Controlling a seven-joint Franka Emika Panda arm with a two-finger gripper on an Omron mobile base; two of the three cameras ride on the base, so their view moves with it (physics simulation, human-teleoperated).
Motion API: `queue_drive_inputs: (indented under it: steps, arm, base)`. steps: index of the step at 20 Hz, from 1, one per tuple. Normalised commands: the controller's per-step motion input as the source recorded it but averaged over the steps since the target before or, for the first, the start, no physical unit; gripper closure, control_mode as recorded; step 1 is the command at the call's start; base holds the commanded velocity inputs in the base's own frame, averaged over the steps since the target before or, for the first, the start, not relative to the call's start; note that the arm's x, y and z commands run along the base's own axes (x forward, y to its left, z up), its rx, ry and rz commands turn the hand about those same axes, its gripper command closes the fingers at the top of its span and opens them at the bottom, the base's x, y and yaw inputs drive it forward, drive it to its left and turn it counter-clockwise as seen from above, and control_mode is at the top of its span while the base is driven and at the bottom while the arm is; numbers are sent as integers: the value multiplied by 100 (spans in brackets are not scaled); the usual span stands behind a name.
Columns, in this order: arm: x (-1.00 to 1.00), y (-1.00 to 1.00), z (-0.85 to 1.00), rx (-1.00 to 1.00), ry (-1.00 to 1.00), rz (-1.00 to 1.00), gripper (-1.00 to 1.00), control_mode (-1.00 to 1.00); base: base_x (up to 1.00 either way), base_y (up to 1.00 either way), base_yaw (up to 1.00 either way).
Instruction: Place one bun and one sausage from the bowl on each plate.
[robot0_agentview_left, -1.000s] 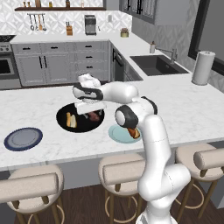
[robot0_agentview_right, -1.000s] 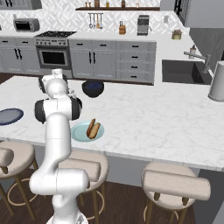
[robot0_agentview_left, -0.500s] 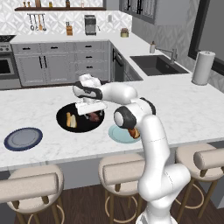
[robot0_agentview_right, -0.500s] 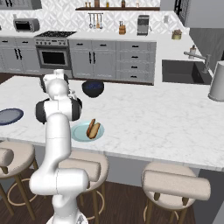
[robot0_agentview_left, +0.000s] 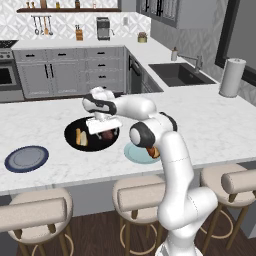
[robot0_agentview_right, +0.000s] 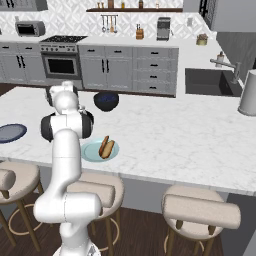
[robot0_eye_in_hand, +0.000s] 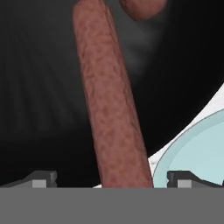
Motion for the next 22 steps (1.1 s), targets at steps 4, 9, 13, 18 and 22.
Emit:
queue_drive_inputs:
  steps: [4, 9, 13, 18, 22]
  arm:
    - [-11, 0, -19, 0, 8, 0, -100, -100]
    - [-1, 0, -17, 0, 10, 0, -100, -100]
    - [0, 0, 0, 0, 5, 0, 100, -100]
    - [0, 0, 0, 0, 6, 0, 100, -100]
    - [-9, 0, 23, 0, 1, 0, 100, -100]
  base:
    - [0, 0, 0]
    - [0, 0, 0]
    - [0, 0, 0]
    - [0, 0, 0]
    - [0, 0, 0]
